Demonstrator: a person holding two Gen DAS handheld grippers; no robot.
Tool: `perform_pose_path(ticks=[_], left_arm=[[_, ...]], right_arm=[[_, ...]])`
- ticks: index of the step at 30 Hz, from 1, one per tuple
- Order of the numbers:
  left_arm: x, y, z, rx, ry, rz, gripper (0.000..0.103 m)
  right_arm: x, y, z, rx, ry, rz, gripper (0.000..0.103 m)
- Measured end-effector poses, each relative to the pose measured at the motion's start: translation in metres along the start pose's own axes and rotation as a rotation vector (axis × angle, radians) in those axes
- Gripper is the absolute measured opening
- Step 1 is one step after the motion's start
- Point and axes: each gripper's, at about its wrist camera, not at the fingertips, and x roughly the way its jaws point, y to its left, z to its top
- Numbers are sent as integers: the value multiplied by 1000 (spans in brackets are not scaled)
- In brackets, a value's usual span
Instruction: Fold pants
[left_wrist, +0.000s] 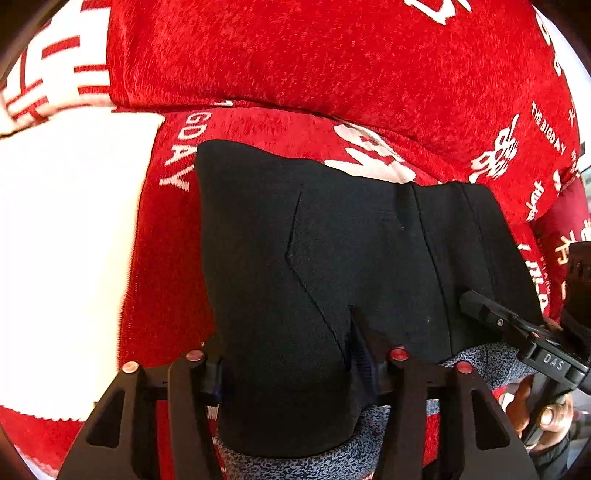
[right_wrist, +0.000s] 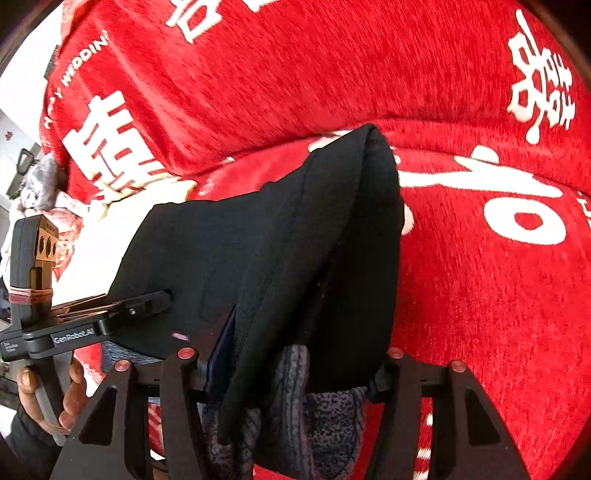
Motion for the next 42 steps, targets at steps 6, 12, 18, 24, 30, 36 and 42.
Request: perform_pose_path(ticks=[6, 12, 18, 24, 30, 36, 42], left_arm=[[8, 13, -4, -27, 1, -13, 77], [-12, 29, -9, -47, -4, 20, 94], [-66, 7, -34, 12, -136, 59, 94], [-54, -45, -60, 211, -141, 36, 94], [-11, -26, -63, 187, -62, 151, 100], [-42, -24, -49, 173, -92, 105, 100], [-55, -42, 8, 189, -165, 111, 100]], right_arm=[[11, -13, -4, 20, 20, 6, 74], [6, -24, -2, 96, 53, 1, 83], [-68, 18, -24, -88, -185, -99, 84], [-61, 64, -67, -387, -107, -41, 84], [-35, 31, -73, -300, -58, -22, 83], [-50, 39, -61, -312, -80, -30, 84], [-57, 43, -10, -356, -146, -30, 84]])
